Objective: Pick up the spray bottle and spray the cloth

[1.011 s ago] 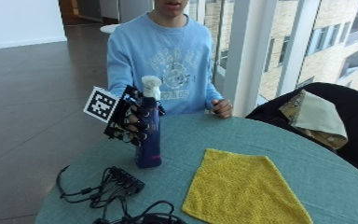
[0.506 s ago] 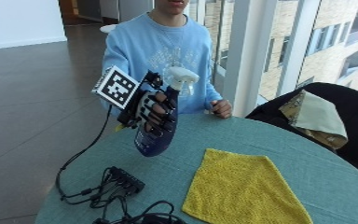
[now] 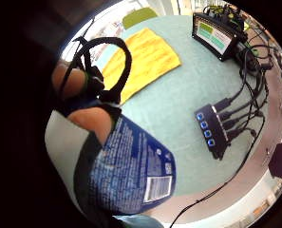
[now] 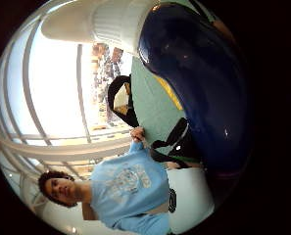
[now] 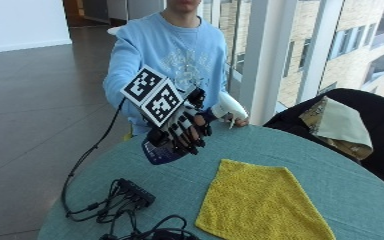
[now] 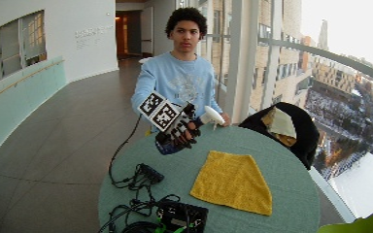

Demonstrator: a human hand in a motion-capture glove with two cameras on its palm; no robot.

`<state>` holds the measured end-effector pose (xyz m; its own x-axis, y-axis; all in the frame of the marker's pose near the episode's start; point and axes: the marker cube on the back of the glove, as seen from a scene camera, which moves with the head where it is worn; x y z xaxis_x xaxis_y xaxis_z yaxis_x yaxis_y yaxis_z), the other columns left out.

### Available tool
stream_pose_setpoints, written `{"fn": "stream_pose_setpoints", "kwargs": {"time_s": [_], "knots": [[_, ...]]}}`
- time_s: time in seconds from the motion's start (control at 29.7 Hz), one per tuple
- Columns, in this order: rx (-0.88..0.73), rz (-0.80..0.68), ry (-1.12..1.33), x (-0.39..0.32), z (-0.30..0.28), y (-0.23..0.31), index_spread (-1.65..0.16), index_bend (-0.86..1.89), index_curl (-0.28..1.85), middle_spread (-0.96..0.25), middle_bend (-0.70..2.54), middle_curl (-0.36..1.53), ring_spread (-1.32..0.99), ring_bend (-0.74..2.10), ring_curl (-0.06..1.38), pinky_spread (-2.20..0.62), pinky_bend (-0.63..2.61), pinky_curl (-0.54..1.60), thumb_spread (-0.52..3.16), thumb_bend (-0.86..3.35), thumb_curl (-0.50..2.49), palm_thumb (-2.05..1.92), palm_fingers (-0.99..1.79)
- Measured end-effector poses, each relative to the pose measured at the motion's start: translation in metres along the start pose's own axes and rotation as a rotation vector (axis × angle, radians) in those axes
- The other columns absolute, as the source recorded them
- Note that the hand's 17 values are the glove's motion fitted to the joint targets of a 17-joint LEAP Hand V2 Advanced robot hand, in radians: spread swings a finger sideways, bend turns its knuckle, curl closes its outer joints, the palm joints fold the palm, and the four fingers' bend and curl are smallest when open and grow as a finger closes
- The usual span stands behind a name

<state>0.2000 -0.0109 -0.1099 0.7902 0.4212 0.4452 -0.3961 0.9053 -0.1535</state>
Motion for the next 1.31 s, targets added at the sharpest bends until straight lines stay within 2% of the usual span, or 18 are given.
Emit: {"fn": "stream_pose_setpoints", "kwargs": {"time_s": [0.44, 1.31], "knots": [[-0.154, 0.113, -0.024, -0.001, 0.005, -0.026, -0.22, 0.08, 0.22, -0.07, 0.24, 0.44, 0.01, 0.53, 0.37, 0.2, 0.4, 0.37, 0.76, -0.03, 0.66, 0.89, 0.98], [-0.21, 0.214, 0.046, 0.0, 0.016, -0.038, -0.2, 0.08, 0.2, -0.06, 0.24, 0.45, 0.03, 0.54, 0.38, 0.2, 0.4, 0.37, 0.78, -0.02, 0.71, 0.86, 0.98]]}}
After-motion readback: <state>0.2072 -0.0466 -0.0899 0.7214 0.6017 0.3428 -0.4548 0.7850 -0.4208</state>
